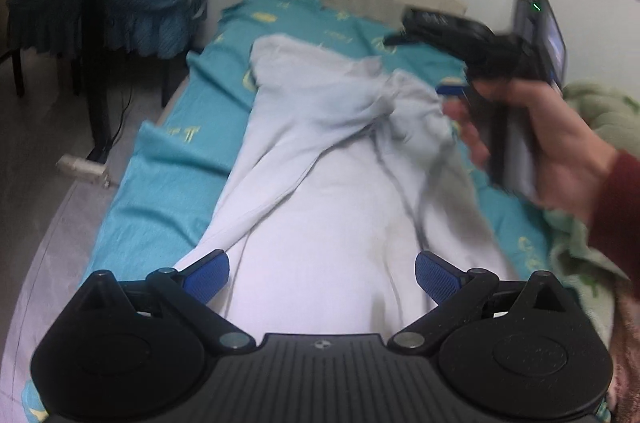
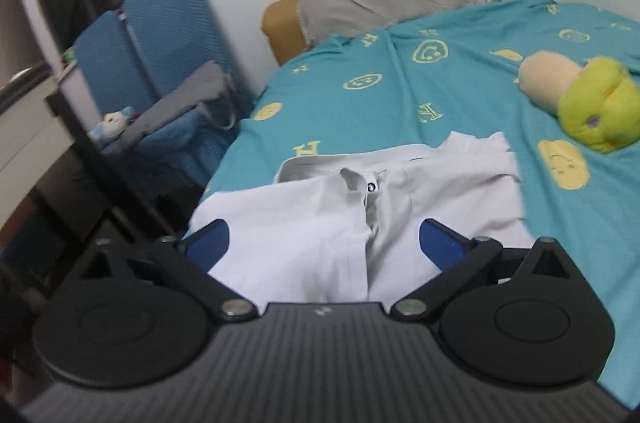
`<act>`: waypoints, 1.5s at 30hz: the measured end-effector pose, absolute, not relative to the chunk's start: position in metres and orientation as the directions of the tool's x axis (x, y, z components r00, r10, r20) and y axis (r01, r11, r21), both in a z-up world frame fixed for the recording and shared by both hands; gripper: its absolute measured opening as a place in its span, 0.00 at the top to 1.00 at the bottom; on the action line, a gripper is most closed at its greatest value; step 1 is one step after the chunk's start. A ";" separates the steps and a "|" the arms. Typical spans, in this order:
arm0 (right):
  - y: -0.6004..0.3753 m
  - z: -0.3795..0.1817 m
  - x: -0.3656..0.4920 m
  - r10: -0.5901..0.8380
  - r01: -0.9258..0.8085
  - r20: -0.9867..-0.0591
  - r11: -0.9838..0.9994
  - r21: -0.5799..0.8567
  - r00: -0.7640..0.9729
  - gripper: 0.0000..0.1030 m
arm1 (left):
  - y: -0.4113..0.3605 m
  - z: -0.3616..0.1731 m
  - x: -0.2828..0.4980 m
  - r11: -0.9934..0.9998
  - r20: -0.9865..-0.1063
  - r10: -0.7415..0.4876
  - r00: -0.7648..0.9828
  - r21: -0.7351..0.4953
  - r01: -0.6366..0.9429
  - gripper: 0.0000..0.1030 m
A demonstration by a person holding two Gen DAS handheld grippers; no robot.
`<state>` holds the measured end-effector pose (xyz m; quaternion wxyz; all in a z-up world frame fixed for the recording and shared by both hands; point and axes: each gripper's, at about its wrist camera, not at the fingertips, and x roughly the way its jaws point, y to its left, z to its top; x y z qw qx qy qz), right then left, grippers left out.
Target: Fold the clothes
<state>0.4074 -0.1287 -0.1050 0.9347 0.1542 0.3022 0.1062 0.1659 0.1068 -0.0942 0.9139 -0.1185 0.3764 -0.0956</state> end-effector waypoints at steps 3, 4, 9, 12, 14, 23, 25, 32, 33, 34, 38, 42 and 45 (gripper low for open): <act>-0.141 -0.083 0.362 0.292 -0.131 -0.516 0.937 0.325 0.805 0.00 | 0.110 -0.081 0.154 0.945 -0.624 -0.282 0.729 -0.312 0.098 0.02; -0.147 -0.075 0.344 0.294 -0.133 -0.502 0.934 0.331 0.813 0.00 | 0.111 -0.077 0.149 0.943 -0.614 -0.283 0.737 -0.318 0.098 0.02; -0.163 -0.039 0.243 0.315 -0.167 -0.465 0.929 0.332 0.827 0.00 | 0.117 -0.064 0.119 0.946 -0.599 -0.261 0.757 -0.315 0.077 0.02; -0.165 -0.031 0.181 0.309 -0.168 -0.446 0.930 0.328 0.840 0.00 | 0.113 -0.055 0.095 0.955 -0.595 -0.250 0.764 -0.281 0.093 0.02; -0.167 -0.025 0.141 0.305 -0.169 -0.433 0.930 0.325 0.848 0.00 | 0.109 -0.051 0.082 0.959 -0.595 -0.245 0.765 -0.264 0.102 0.03; -0.181 -0.059 0.070 0.263 -0.084 -0.459 0.924 0.374 0.848 0.00 | 0.129 -0.049 0.068 0.949 -0.653 -0.215 0.726 -0.317 -0.004 0.03; -0.185 -0.065 0.078 0.260 -0.062 -0.472 0.917 0.395 0.843 0.00 | 0.145 -0.051 0.074 0.942 -0.687 -0.192 0.701 -0.330 -0.066 0.04; -0.198 -0.089 0.096 0.294 -0.011 -0.506 0.873 0.488 0.811 0.00 | 0.200 -0.067 0.102 0.895 -0.800 -0.163 0.577 -0.366 -0.254 0.08; -0.200 -0.091 0.099 0.300 -0.005 -0.507 0.864 0.503 0.808 0.00 | 0.207 -0.071 0.105 0.886 -0.817 -0.163 0.554 -0.367 -0.282 0.09; -0.202 -0.093 0.100 0.305 0.001 -0.507 0.856 0.516 0.806 0.00 | 0.212 -0.076 0.108 0.880 -0.836 -0.156 0.526 -0.359 -0.311 0.11; -0.206 -0.099 0.105 0.311 0.023 -0.515 0.839 0.543 0.799 0.00 | 0.225 -0.096 0.109 0.853 -0.897 -0.142 0.418 -0.325 -0.408 0.26; -0.206 -0.103 0.110 0.318 0.041 -0.526 0.827 0.561 0.789 0.00 | 0.225 -0.105 0.107 0.840 -0.933 -0.138 0.332 -0.288 -0.459 0.44; -0.203 -0.105 0.113 0.325 0.038 -0.531 0.827 0.561 0.782 0.00 | 0.216 -0.104 0.106 0.868 -0.953 -0.126 0.277 -0.241 -0.434 0.59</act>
